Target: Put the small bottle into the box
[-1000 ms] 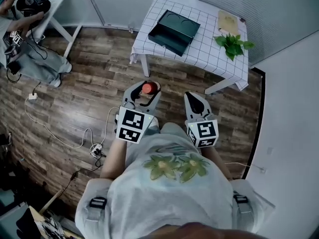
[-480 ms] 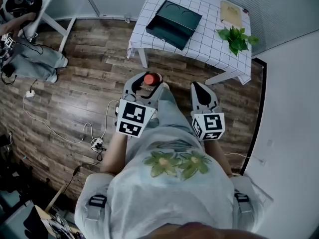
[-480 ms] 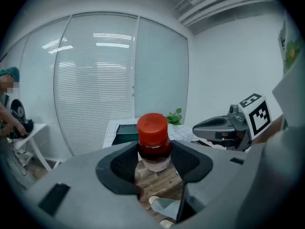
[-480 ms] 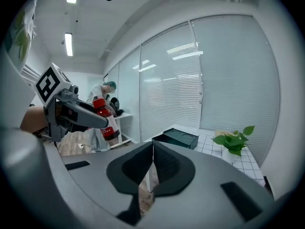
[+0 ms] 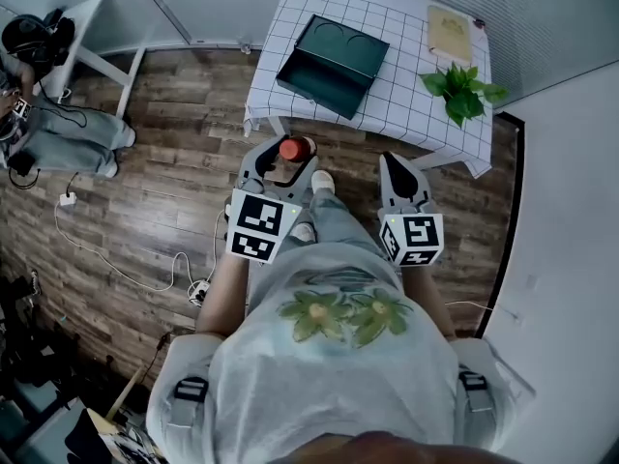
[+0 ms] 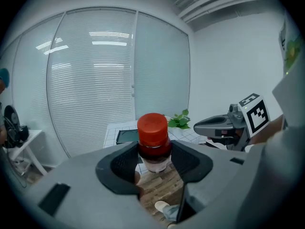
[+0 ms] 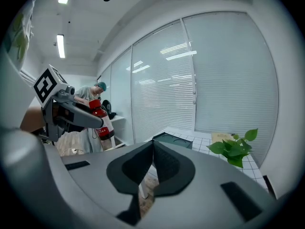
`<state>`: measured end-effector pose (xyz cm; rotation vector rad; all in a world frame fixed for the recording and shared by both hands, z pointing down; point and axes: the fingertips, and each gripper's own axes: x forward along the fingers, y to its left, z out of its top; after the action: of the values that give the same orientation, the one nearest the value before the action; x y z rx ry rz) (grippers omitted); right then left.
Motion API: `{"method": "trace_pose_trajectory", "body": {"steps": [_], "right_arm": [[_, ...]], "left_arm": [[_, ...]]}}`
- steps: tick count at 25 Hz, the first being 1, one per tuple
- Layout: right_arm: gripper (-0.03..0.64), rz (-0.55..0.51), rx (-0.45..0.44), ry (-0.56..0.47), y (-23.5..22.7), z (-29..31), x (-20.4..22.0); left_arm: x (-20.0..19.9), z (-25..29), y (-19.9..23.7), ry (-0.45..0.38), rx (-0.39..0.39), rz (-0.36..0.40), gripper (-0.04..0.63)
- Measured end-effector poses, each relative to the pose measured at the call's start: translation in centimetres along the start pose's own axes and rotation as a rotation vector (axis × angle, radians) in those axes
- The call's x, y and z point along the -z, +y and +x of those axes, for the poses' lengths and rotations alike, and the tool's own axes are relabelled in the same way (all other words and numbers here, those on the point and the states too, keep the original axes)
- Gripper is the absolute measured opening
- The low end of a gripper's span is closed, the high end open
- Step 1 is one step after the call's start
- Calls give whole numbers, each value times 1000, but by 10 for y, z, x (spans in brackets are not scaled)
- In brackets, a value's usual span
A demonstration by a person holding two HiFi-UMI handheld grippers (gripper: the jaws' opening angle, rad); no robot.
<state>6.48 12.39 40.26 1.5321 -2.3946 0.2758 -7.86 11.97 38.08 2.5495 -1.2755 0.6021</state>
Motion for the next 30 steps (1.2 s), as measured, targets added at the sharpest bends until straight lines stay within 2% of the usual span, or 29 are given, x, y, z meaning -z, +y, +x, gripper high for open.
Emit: {"method": "trace_pose_trajectory", "body": {"steps": [14,30], "right_arm": [[8,4,-12,5,-45,77,-23],[8,-7,-72,34,-61,133,-31]], "left_arm": [[-31,73,44,17,7,1,221],[-46,117,75,23,-9,-35,221]]}}
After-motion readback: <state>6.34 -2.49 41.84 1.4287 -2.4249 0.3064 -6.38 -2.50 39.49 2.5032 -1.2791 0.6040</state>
